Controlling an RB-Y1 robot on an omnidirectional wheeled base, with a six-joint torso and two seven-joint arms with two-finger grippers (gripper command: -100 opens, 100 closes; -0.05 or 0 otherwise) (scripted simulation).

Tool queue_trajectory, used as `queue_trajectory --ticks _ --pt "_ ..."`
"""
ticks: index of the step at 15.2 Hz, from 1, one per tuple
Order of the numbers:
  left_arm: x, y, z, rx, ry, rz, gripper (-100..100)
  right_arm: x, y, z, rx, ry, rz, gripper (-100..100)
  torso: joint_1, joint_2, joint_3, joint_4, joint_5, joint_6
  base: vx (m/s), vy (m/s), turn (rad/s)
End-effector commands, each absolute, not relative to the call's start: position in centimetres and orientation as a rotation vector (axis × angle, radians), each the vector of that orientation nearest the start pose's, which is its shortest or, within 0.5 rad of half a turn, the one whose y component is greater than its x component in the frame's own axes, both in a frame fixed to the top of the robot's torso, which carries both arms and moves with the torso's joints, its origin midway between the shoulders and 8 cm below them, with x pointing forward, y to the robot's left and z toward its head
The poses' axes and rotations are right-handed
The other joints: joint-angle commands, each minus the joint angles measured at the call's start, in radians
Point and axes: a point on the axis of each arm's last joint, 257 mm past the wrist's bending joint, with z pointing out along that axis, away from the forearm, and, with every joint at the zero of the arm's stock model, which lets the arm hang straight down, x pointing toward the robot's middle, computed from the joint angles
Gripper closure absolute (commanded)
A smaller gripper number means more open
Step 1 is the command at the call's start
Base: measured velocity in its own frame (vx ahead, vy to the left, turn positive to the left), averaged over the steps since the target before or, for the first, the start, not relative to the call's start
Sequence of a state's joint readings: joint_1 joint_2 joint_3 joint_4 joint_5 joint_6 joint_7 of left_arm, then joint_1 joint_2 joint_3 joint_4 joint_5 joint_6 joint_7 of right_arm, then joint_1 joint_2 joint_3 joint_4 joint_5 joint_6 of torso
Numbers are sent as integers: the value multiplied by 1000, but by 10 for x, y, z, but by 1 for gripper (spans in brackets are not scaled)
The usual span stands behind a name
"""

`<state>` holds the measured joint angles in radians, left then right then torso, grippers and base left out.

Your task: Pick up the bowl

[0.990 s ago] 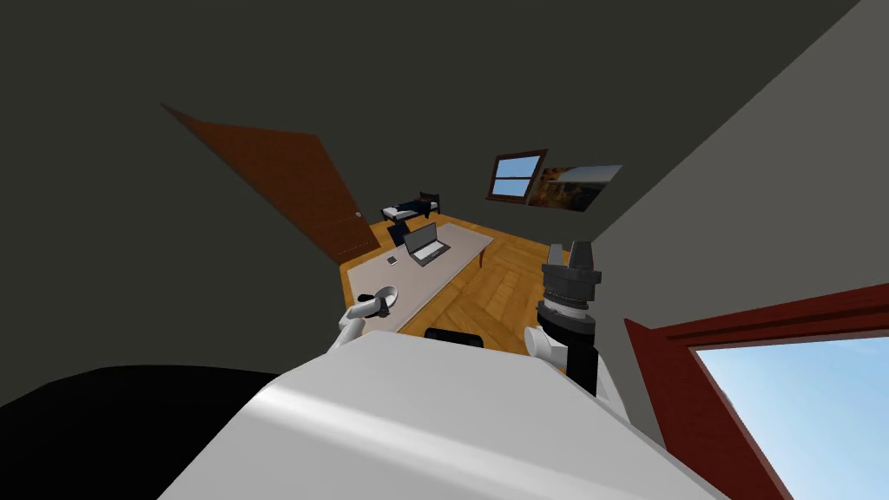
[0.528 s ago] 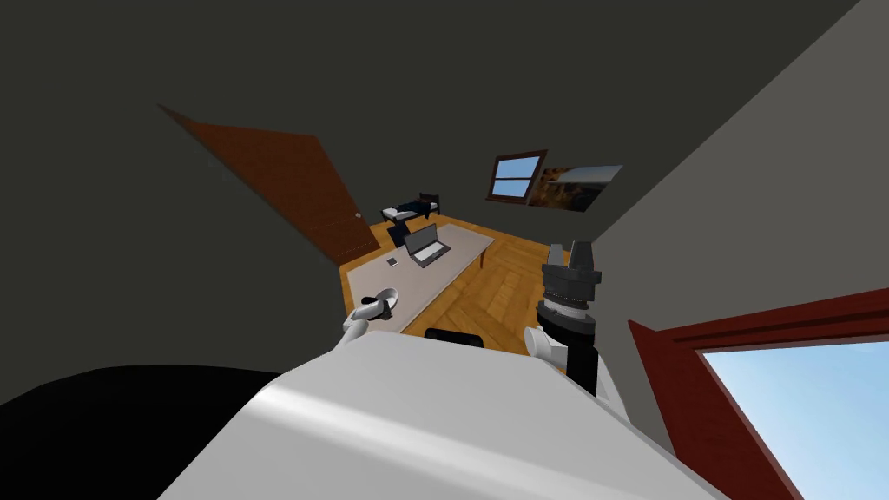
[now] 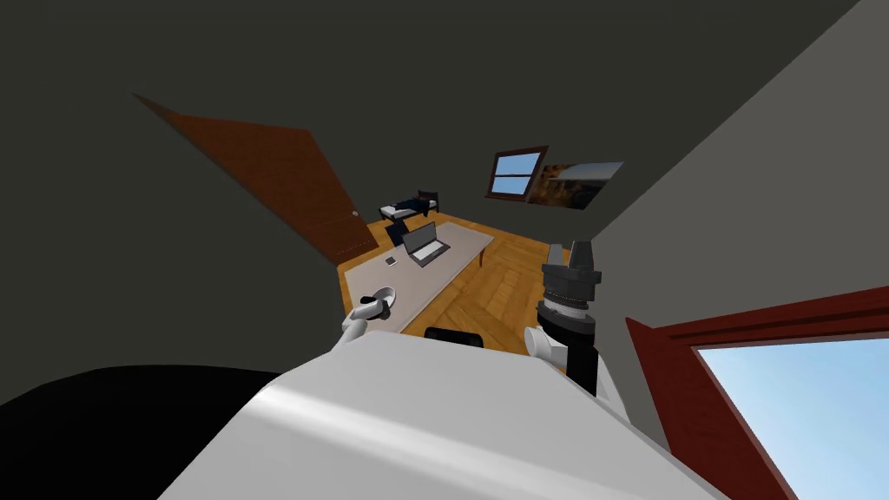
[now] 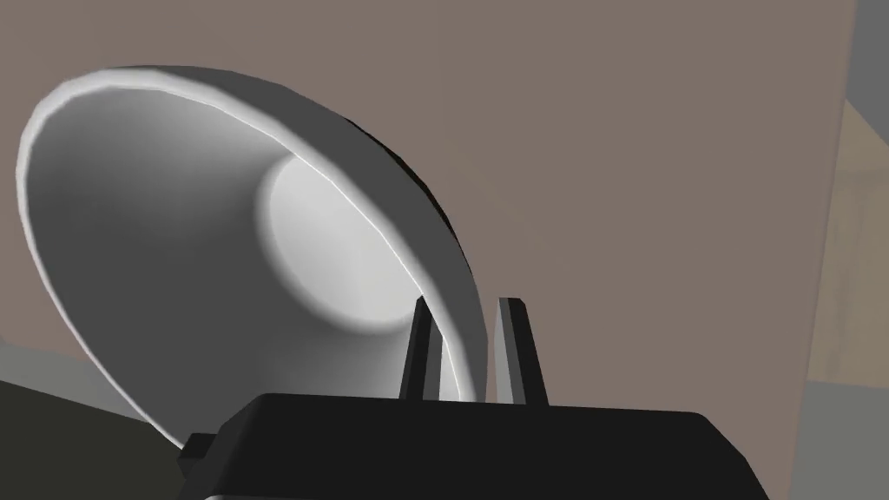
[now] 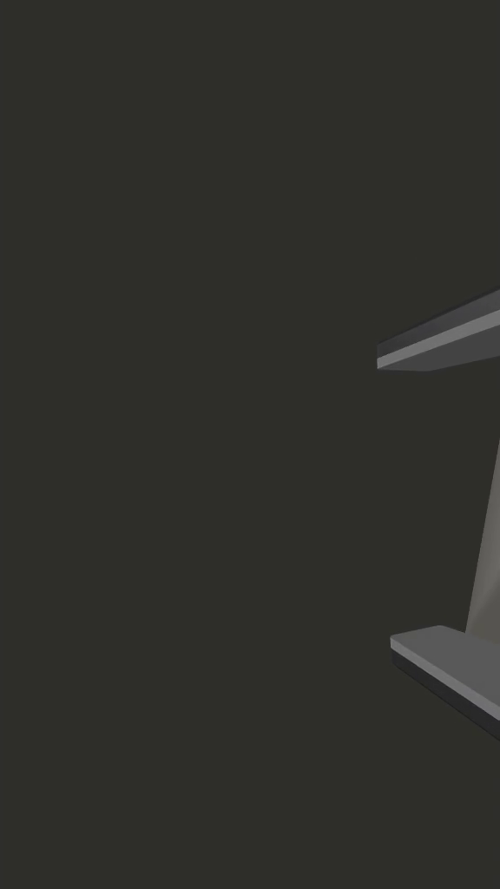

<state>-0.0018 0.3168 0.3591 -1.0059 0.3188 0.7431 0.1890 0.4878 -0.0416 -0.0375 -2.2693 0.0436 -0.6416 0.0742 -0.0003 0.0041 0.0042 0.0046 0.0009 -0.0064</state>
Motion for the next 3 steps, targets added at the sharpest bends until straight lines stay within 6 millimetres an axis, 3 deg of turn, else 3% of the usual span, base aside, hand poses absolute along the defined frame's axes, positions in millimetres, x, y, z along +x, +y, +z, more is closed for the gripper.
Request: queue_trajectory --ticks 1,3 --pt "305 488 -541 -2540 1166 -328 100 321 -273 49 452 588 1208 0 0 0 0 0 0 0 -43 -49 11" --pt "306 488 -541 -2538 1166 -329 100 321 -273 49 452 588 1208 0 -2 1 1 0 -1 1 -37 -45 -11"
